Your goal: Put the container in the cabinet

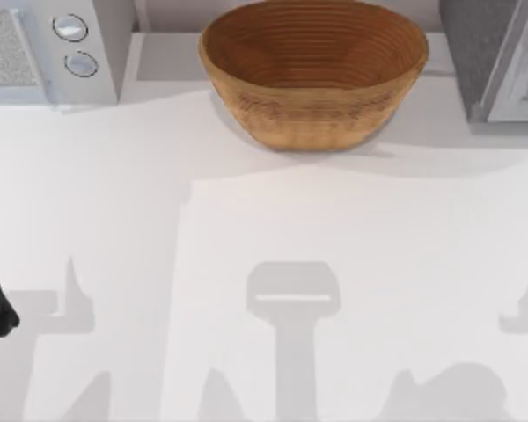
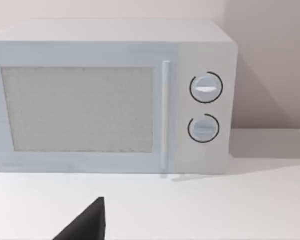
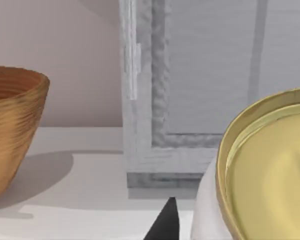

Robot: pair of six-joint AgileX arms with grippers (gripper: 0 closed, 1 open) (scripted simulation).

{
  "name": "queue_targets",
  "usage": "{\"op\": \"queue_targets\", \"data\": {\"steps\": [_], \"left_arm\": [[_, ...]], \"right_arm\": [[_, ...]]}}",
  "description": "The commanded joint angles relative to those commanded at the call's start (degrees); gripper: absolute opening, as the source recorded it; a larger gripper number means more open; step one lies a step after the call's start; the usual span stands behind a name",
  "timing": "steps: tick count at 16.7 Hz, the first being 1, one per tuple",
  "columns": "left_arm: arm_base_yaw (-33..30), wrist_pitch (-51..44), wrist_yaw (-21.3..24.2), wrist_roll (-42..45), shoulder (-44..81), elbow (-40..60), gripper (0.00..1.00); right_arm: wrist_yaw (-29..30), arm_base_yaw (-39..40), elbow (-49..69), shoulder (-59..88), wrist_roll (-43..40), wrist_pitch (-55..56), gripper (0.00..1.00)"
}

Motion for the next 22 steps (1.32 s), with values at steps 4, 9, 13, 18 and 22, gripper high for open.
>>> {"op": "queue_targets", "data": {"steps": [4,9,13,18,22], "left_arm": [[0.0,0.0,0.0,0.0,0.0,0.0,1.0],[0.0,0.0,0.0,0.0,0.0,0.0,1.0],[0.0,0.0,0.0,0.0,0.0,0.0,1.0],[0.0,0.0,0.0,0.0,0.0,0.0,1.0],[0.0,0.0,0.0,0.0,0.0,0.0,1.0]], "right_arm": [[1.25,1.11,8.52,7.7,0.06,-2.36,0.0],[3.89,3.73,31.72,26.05,0.34,-8.33,0.0],[6.34,6.07,55.19,43.42,0.66,-14.21,0.0],[9.15,8.64,81.57,62.29,0.92,-20.43,0.0],[10.71,10.09,94.85,71.93,0.93,-23.22,0.0]]}}
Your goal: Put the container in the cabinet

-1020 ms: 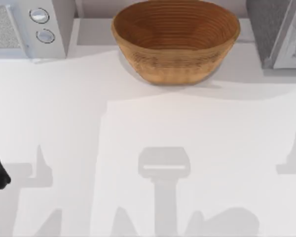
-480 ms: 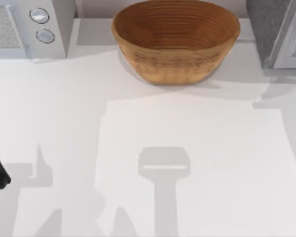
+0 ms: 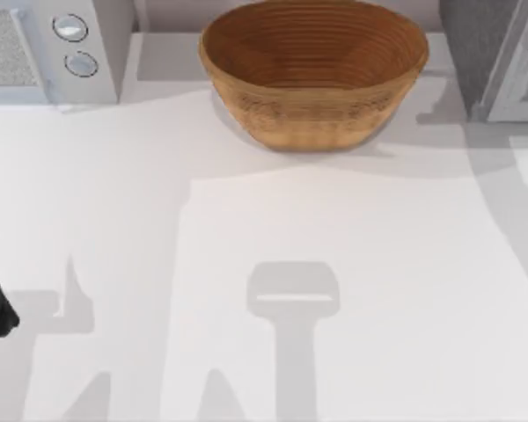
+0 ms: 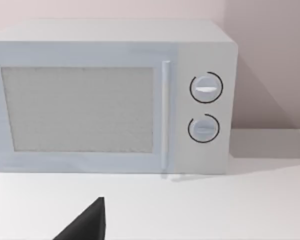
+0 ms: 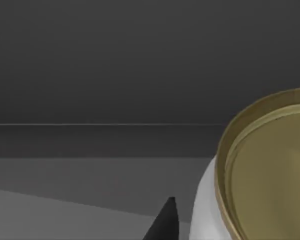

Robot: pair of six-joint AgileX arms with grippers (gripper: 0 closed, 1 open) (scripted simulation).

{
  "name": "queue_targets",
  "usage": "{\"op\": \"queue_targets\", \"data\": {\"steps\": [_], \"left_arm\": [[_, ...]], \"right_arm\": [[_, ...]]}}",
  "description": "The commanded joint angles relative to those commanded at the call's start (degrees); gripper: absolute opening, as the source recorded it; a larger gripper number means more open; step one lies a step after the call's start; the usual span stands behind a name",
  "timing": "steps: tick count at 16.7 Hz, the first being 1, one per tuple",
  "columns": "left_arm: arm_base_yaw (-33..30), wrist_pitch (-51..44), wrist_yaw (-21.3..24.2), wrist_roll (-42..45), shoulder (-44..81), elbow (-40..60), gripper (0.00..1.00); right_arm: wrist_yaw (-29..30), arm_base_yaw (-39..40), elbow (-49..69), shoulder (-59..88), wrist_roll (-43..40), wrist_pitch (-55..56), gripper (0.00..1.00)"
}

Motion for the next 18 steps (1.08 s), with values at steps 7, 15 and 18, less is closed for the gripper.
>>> {"op": "queue_targets", "data": {"steps": [7,15,18], "left_arm": [[0.0,0.0,0.0,0.0,0.0,0.0,1.0],[0.0,0.0,0.0,0.0,0.0,0.0,1.0],[0.0,0.0,0.0,0.0,0.0,0.0,1.0]], "right_arm": [[0.57,0.53,4.45,3.38,-0.04,-0.77,0.0],[-0.44,-0.72,17.56,14.79,0.16,-4.89,0.0],[-1.27,-1.68,31.73,24.65,0.15,-8.23,0.0]]}}
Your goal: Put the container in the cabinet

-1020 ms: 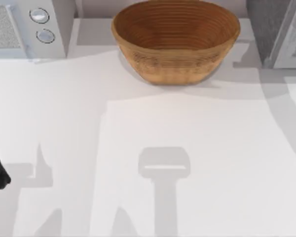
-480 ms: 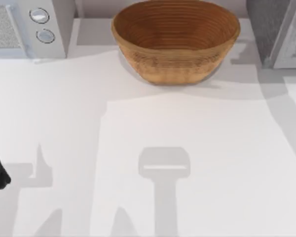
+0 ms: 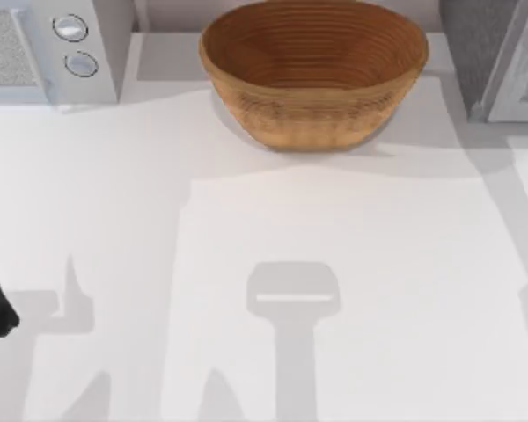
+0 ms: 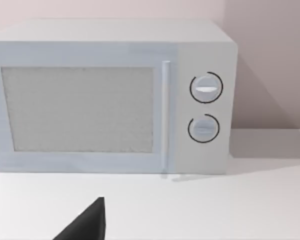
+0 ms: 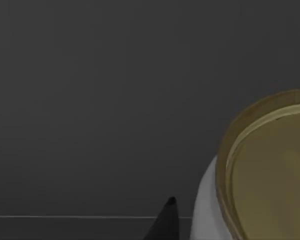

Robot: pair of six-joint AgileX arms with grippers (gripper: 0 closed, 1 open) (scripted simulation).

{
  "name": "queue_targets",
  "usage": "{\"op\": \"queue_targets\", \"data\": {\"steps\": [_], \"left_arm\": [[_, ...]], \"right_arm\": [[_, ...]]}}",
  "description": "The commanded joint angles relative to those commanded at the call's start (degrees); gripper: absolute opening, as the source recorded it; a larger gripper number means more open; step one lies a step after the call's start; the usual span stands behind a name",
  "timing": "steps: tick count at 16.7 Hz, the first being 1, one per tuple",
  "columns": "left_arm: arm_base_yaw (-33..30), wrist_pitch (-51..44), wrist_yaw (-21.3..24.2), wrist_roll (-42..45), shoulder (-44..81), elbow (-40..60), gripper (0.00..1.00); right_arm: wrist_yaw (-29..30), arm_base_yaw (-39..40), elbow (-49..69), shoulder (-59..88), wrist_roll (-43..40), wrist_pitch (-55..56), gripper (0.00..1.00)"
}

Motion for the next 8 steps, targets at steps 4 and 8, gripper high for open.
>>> {"op": "queue_targets", "data": {"steps": [4,8], "left_arm": [[0.0,0.0,0.0,0.0,0.0,0.0,1.0],[0.0,0.0,0.0,0.0,0.0,0.0,1.0]], "right_arm": [[-1.21,-1.45,18.98,12.39,-0.07,-4.24,0.0],[-2.14,-2.57,29.7,20.79,-0.16,-7.01,0.0]]}}
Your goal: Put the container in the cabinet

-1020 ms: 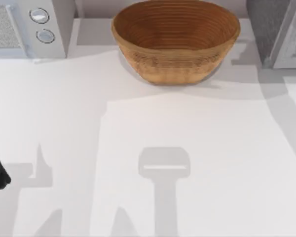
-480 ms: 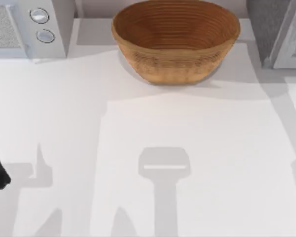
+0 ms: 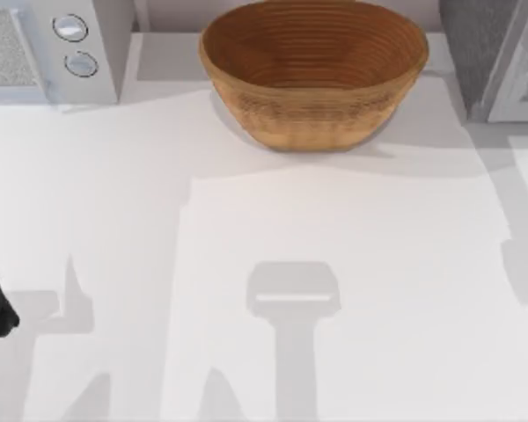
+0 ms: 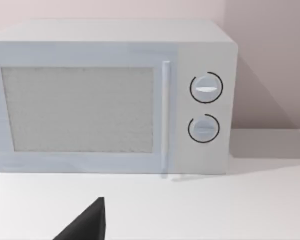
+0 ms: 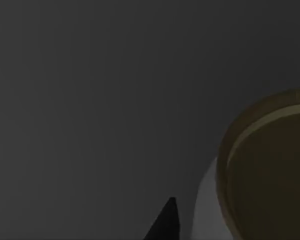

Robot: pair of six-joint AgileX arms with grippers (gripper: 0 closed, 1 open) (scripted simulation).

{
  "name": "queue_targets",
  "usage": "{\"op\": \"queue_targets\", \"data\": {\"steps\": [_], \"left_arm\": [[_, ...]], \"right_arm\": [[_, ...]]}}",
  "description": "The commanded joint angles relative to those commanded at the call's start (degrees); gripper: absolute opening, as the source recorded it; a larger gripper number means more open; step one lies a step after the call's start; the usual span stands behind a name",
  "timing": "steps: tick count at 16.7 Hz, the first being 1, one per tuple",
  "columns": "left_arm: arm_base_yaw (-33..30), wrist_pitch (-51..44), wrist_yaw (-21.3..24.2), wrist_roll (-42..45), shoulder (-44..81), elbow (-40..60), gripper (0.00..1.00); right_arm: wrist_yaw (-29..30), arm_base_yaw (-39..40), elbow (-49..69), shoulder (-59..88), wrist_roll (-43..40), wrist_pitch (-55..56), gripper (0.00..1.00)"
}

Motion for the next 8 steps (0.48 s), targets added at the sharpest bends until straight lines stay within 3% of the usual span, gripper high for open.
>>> {"op": "queue_targets", "data": {"steps": [6,8], "left_arm": [[0.0,0.0,0.0,0.0,0.0,0.0,1.0],[0.0,0.0,0.0,0.0,0.0,0.0,1.0]], "right_arm": [[-0.18,-0.23,1.79,1.6,-0.02,-0.52,0.0],[-0.18,-0.23,1.79,1.6,-0.02,-0.52,0.15]]}}
